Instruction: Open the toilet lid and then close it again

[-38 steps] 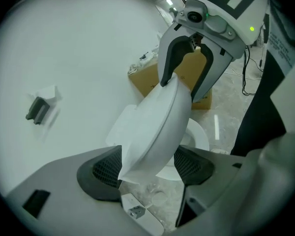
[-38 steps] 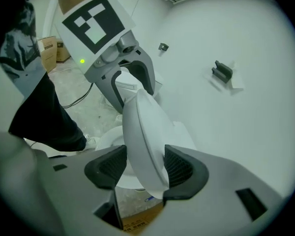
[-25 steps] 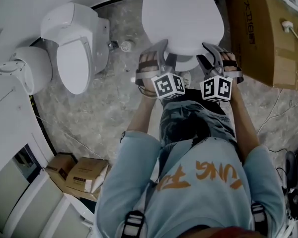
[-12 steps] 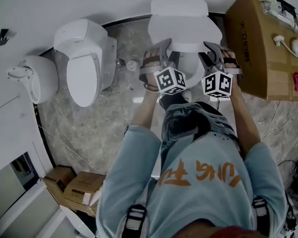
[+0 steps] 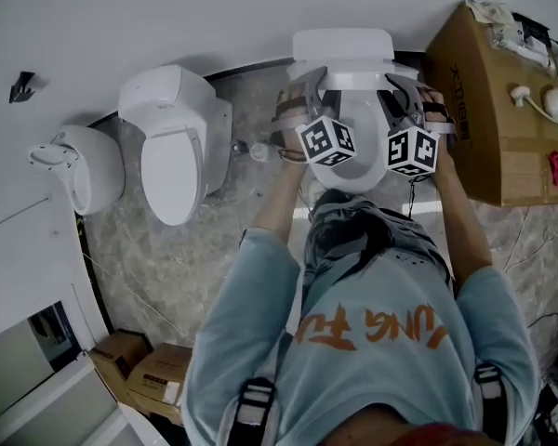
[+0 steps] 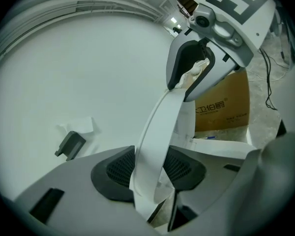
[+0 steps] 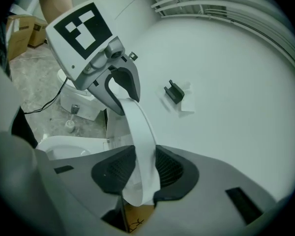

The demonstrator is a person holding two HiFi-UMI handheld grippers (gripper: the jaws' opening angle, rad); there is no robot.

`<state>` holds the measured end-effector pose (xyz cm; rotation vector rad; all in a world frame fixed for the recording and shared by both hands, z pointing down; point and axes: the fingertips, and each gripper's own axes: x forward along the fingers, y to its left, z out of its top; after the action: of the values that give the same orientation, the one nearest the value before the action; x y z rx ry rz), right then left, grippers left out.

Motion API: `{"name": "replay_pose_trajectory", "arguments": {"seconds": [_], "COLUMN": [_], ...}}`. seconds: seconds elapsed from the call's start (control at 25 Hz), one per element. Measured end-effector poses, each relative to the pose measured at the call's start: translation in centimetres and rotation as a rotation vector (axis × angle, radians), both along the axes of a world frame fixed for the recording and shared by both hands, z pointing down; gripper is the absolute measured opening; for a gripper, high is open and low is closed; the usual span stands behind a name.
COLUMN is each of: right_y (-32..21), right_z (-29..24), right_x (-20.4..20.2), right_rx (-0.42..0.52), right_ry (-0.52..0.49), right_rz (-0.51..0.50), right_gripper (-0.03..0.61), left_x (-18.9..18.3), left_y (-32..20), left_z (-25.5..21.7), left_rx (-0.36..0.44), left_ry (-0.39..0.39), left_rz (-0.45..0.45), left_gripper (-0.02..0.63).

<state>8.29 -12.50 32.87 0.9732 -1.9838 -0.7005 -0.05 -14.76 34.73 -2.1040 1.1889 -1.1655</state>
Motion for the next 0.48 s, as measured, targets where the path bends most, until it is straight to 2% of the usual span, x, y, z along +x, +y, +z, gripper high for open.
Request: {"name": "replay_pose_trajectory", "arguments": {"seconds": [0.04, 0.48], "right_y": [-0.7, -10.0], "right_z": [-0.3, -3.4], "right_x": [0.0, 0.4], "right_rx": [0.012, 0.104], "right_ry": [-0.003, -0.009], "right_rz": [0.008, 0.112], "right_gripper": [0.126, 0.106], "left_x": [0.0, 0.1], "left_y": [-0.8, -9.9], "left_z": [-0.4, -3.7], "left_rx": [0.012, 0.112], "left_ry": [-0.007, -0.037], "left_rz": [-0.001, 0.030], "left_gripper": [0.192, 0.138]}}
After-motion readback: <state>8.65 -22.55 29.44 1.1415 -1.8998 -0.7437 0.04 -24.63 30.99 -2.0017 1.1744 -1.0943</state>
